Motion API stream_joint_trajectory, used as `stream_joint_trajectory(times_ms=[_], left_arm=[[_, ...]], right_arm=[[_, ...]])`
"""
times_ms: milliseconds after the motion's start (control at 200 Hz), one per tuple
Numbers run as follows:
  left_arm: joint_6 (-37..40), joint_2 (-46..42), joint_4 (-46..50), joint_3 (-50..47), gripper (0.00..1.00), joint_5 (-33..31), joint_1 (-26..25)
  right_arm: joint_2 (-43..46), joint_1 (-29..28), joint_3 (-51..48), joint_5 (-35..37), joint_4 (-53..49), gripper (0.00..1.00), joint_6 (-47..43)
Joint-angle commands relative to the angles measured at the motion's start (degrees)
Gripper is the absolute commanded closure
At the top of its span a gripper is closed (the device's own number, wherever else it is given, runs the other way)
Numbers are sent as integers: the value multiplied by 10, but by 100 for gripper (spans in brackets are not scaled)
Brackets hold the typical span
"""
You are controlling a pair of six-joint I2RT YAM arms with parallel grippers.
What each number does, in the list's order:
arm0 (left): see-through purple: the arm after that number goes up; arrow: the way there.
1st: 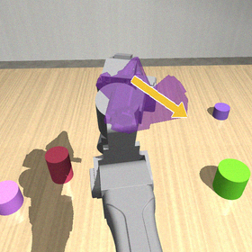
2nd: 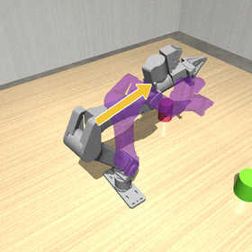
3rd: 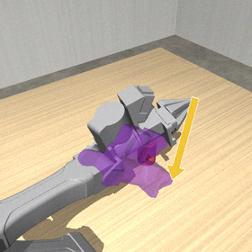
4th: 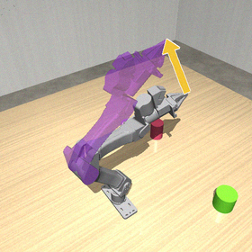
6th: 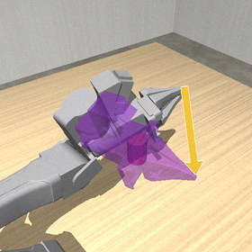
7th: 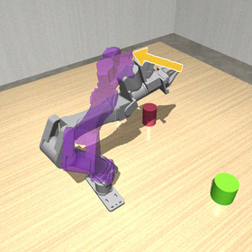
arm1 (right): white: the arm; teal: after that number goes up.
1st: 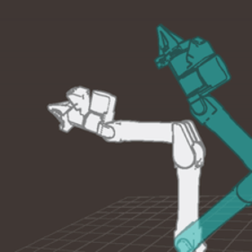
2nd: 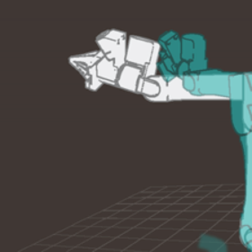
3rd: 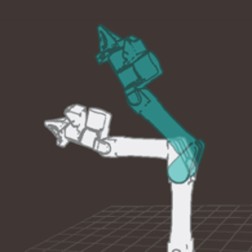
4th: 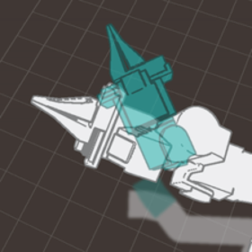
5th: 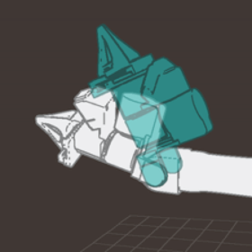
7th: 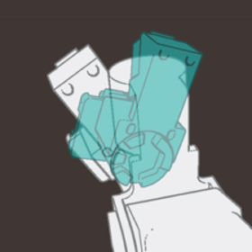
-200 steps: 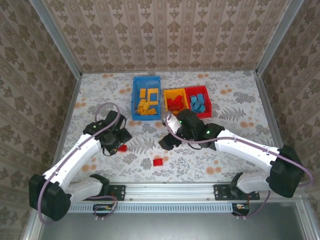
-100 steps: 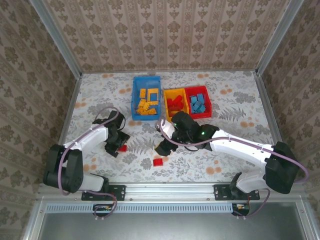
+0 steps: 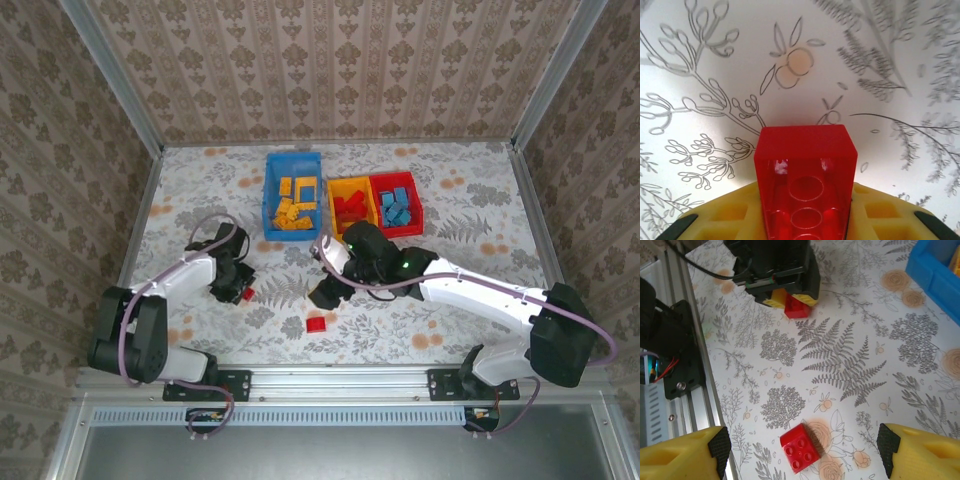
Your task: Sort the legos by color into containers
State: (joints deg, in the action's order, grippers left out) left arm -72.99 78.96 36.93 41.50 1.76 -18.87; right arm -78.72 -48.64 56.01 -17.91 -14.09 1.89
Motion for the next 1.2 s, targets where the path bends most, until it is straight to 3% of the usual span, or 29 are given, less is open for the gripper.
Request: stream_joint_trajectory(times_ms=[0,165,455,880,1065,1195], left_arm=[[90,-14,49,91,75,-55,-41],[223,55,92,283,75,-92,-146],[356,271,83,577,75,-20,-228],[397,579,174,949,74,7,-226],[388,624,161,967,70,24,-213],[386,637,154,968,62,45,-207]], right_arm=[[19,43,2,30,33,20,65],[95,148,-62,45,123,21,190],[158,231,-81,135,78,21,275],[222,255,-109,135,40,21,303],[231,258,-115,126,28,21,299],[226,258,-113,114,21,21,283]])
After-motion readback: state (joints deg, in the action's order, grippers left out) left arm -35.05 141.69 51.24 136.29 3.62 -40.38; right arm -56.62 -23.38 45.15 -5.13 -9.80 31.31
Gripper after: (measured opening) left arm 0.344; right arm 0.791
